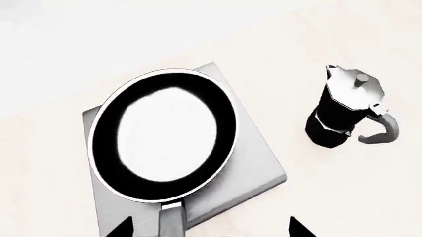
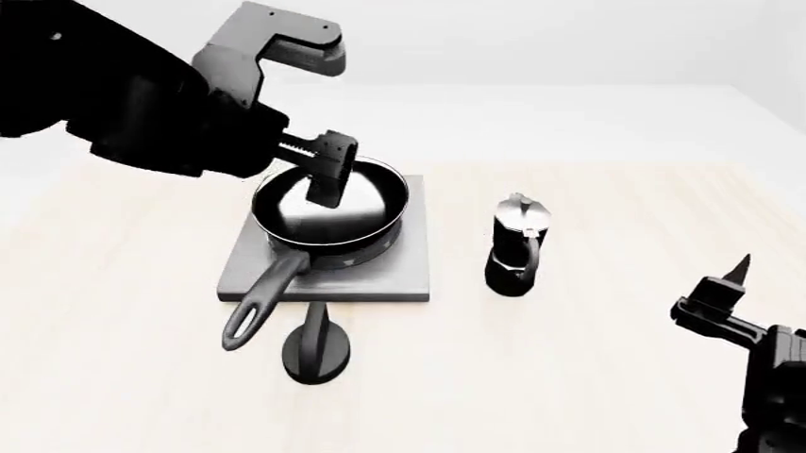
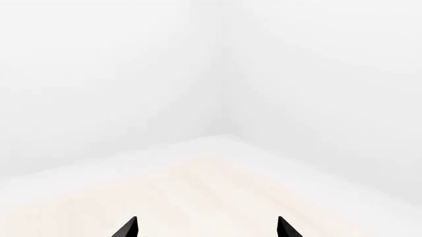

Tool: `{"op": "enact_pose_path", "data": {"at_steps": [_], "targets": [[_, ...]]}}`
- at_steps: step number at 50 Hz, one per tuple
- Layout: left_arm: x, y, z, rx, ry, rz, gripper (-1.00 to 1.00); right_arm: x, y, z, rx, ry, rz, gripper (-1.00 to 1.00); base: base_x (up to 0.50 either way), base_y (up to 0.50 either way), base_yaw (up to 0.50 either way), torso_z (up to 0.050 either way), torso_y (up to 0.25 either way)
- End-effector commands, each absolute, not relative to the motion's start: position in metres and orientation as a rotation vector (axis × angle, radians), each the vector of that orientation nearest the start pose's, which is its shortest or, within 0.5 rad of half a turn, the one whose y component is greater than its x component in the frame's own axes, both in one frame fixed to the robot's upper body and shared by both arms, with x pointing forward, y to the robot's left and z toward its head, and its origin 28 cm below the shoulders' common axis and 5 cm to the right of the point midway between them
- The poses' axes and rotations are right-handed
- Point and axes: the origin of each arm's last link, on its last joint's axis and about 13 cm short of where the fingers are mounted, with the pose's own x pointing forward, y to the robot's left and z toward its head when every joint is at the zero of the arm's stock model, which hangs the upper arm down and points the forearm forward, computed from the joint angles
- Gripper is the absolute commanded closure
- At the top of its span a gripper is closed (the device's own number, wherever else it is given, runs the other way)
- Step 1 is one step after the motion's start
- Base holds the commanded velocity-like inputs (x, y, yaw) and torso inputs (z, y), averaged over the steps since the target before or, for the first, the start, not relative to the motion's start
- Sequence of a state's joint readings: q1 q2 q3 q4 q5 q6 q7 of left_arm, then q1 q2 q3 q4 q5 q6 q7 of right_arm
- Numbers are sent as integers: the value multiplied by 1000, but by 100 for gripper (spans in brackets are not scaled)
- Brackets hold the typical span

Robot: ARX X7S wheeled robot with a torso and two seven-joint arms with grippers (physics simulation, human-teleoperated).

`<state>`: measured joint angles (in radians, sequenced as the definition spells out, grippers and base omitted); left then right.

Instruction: Turn on the stove and put the frying pan on it.

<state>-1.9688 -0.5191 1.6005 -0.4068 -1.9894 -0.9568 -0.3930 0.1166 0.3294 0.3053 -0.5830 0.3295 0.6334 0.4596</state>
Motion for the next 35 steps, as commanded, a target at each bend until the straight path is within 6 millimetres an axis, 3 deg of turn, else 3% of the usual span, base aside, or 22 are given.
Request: {"op": "enact_pose_path", "data": {"at_steps": [1, 5, 8, 35], "targets": [[261, 202, 373, 333, 258, -543, -100, 213, -176, 176, -52, -305, -365, -100, 0, 0, 0, 0, 0], [248, 198, 386, 470, 113, -619, -100, 208, -155, 187, -103, -419, -80, -100, 0, 0, 0, 0, 0], [245, 196, 388, 506, 76, -651, -100, 205, -149, 188, -102, -457, -3, -100, 0, 0, 0, 0, 0], [240, 194, 389, 507, 22, -701, -100, 200, -143, 195, -119, -554, 48, -100, 0, 0, 0, 0, 0]]}}
